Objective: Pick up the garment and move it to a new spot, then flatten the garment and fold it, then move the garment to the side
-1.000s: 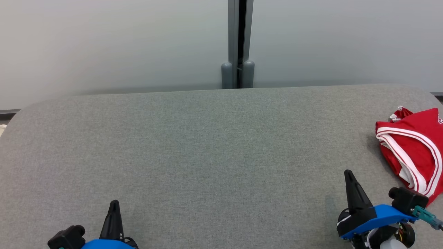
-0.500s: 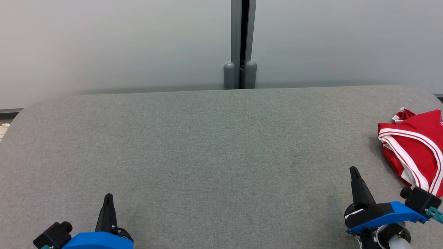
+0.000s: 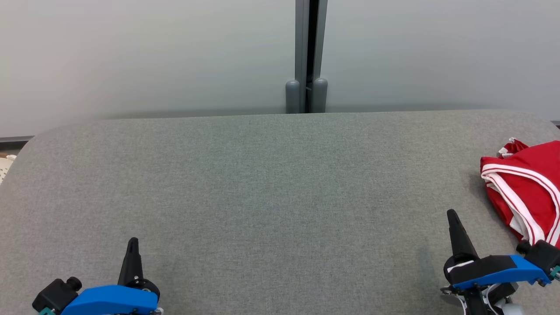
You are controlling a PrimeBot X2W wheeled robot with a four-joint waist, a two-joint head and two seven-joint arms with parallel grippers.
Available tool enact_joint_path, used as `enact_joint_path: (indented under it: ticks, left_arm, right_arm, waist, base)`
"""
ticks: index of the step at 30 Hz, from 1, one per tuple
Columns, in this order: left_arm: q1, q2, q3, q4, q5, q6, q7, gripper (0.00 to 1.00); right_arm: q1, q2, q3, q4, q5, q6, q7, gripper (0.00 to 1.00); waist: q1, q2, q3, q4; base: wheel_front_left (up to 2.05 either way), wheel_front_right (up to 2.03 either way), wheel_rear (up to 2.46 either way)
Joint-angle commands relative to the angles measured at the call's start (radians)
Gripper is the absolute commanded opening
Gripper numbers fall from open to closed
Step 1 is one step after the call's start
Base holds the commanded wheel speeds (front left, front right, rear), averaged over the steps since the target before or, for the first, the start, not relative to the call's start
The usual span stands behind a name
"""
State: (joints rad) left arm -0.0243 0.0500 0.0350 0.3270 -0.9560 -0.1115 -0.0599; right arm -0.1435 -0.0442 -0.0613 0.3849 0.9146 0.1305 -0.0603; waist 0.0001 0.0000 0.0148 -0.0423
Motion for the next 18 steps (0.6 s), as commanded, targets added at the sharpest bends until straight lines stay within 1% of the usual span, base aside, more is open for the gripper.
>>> enact_joint_path:
  ticks: [1,18]
  left_arm:
    - [-0.028,0.001,0.009,-0.016,-0.027,-0.006,0.008,0.0]
    - [-0.047,0.001,0.031,-0.037,-0.208,-0.011,0.057,0.0]
  right_arm:
    - [0.001,-0.006,-0.004,-0.02,0.029,0.0,0.008,0.0]
    - [0.012,-0.007,-0.019,-0.056,0.223,0.0,0.057,0.0]
  waist:
    - [-0.0001,0.0,0.0,0.001]
    - [-0.0001,0.0,-0.003,0.01]
  base:
    - [0.0,0.0,0.0]
    - [0.0,0.0,0.0]
